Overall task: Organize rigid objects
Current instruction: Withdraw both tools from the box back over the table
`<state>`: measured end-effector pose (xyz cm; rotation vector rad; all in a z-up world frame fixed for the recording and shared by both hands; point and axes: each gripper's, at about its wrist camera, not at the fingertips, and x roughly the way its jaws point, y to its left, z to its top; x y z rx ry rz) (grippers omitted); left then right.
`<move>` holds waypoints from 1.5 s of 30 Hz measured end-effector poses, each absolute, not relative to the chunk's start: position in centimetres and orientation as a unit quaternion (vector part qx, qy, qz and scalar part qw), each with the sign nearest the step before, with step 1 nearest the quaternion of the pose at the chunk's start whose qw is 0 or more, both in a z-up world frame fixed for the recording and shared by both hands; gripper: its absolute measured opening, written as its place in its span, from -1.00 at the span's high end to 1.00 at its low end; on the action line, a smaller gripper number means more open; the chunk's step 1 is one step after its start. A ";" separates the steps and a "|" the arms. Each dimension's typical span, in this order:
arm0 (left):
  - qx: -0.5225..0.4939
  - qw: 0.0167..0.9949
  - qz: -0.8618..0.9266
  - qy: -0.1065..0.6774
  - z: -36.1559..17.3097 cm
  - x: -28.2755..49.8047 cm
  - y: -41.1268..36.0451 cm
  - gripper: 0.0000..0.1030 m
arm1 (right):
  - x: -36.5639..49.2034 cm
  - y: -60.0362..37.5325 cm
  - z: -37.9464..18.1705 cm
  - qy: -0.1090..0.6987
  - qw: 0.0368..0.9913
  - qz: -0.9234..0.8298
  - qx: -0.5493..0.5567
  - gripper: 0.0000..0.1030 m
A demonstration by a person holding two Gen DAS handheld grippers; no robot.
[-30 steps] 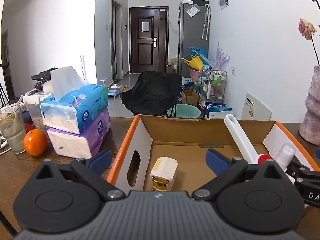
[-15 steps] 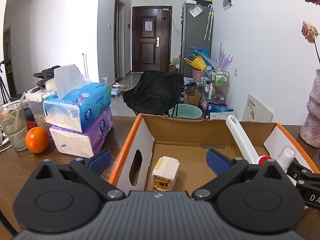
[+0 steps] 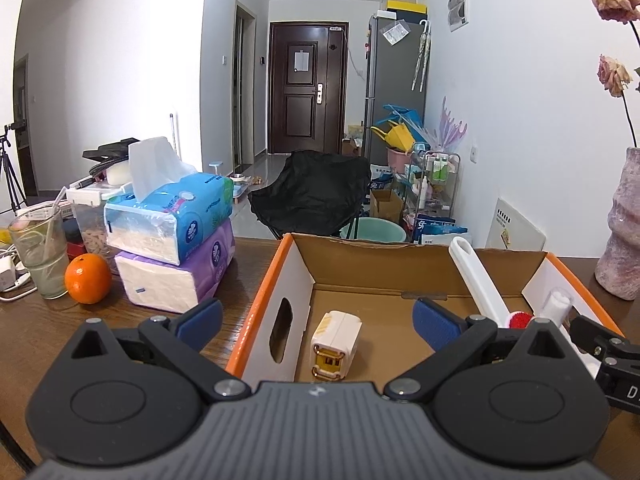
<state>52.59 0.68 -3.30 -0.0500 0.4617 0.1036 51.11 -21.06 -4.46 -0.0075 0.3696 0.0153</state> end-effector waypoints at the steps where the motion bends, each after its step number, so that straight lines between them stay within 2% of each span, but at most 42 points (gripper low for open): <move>1: -0.025 0.972 0.052 0.227 -3.3 52.3 0.7 -1.00 | 50.8 -21.1 -4.4 0.182 0.983 0.008 -0.003 -1.00; 15: -0.034 0.976 0.057 0.208 -2.2 46.5 1.8 -1.00 | 44.9 -21.6 -3.6 0.164 0.986 0.008 0.008 -1.00; 45: -0.041 0.972 0.049 0.225 -2.4 34.8 1.6 -1.00 | 32.7 -21.9 -4.6 0.169 0.985 0.011 0.014 -1.00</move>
